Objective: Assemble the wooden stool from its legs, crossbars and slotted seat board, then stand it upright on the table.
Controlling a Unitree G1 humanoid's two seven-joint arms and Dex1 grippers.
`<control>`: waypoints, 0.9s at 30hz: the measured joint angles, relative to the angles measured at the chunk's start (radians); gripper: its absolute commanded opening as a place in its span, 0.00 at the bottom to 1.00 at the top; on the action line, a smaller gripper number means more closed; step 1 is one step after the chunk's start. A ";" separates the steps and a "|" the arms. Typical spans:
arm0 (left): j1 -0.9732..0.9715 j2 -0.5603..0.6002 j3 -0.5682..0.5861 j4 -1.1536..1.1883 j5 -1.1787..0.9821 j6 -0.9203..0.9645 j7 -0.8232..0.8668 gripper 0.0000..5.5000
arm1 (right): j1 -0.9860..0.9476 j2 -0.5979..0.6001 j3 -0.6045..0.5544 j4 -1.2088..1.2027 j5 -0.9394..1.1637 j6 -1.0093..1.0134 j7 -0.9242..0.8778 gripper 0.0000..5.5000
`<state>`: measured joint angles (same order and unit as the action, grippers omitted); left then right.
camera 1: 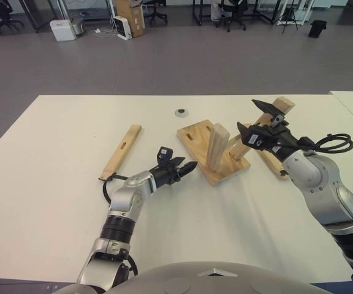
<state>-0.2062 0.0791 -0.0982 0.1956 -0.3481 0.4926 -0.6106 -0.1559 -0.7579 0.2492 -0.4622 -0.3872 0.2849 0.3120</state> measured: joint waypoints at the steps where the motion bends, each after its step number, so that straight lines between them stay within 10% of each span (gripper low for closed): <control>1: 0.000 -0.005 0.000 0.000 0.000 -0.003 0.001 0.59 | -0.018 0.005 -0.021 0.006 0.023 0.001 0.031 0.67; 9: 0.009 -0.014 0.005 0.007 0.000 -0.008 0.002 0.59 | -0.231 0.112 -0.213 0.002 0.020 -0.035 -0.095 0.67; 15: 0.020 -0.017 0.004 0.006 0.001 -0.013 0.005 0.59 | 0.037 0.108 -0.058 0.258 -0.132 -0.189 -0.178 0.67; 27: 0.027 -0.014 0.015 -0.002 -0.001 -0.007 0.010 0.59 | 0.021 0.164 -0.145 0.224 0.084 -0.183 -0.060 0.67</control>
<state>-0.1796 0.0650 -0.0830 0.1935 -0.3496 0.4859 -0.6009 -0.1347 -0.5943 0.1046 -0.2378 -0.3028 0.1022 0.2523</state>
